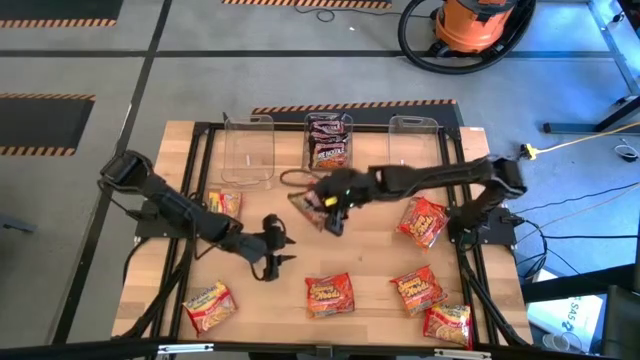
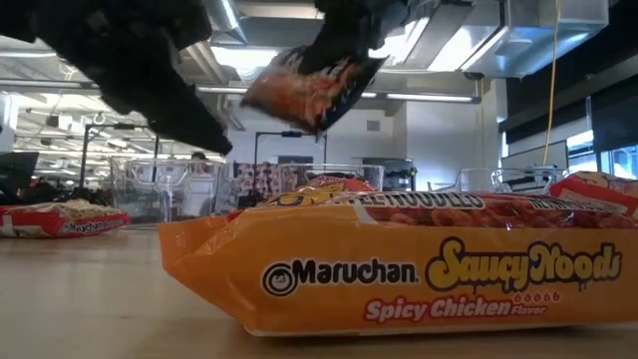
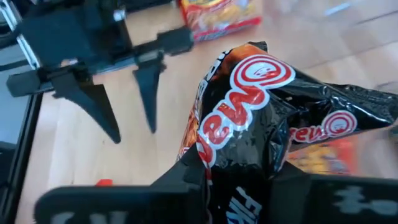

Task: Sort Maruchan noodles
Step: Put the black noodle pack into the middle transparent bin

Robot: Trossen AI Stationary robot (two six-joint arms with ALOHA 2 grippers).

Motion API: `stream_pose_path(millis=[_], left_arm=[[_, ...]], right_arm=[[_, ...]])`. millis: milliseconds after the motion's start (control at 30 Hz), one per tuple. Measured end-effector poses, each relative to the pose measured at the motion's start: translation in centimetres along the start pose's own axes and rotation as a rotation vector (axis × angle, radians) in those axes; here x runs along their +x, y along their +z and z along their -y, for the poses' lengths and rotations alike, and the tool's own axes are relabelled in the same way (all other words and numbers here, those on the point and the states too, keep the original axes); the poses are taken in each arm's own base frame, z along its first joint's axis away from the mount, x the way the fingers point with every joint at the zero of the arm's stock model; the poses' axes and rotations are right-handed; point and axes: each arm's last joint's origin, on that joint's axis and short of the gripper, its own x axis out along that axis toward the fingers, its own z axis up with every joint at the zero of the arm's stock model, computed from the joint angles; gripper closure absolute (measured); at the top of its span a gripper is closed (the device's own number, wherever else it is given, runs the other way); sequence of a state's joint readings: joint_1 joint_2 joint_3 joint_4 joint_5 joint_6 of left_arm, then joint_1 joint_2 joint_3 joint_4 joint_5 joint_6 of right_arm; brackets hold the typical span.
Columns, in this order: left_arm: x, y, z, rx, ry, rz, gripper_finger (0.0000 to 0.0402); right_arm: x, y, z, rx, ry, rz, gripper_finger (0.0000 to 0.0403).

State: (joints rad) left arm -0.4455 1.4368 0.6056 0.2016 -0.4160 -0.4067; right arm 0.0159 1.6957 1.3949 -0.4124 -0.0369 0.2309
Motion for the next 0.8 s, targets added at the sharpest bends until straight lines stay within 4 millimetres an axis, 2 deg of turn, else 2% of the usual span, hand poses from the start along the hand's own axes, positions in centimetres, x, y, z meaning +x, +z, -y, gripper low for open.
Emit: stream_pose_path(millis=[267, 567, 800], left_arm=[[0.9, 1.7, -1.9, 0.067, -0.069, 0.055, 0.0209], [1.4, 3.1, -3.3, 0.153, -0.082, 0.139, 0.0209], [1.5, 3.3, -3.7, 0.221, -0.061, 0.151, 0.0209]], right_arm=[[-4.5, 1.7, 4.7, -0.079, -0.038, 0.055, 0.0355], [-6.8, 2.4, 11.6, -0.258, -0.164, 0.087, 0.0354], [-7.5, 2.7, 14.2, -0.409, -0.275, 0.106, 0.0354]])
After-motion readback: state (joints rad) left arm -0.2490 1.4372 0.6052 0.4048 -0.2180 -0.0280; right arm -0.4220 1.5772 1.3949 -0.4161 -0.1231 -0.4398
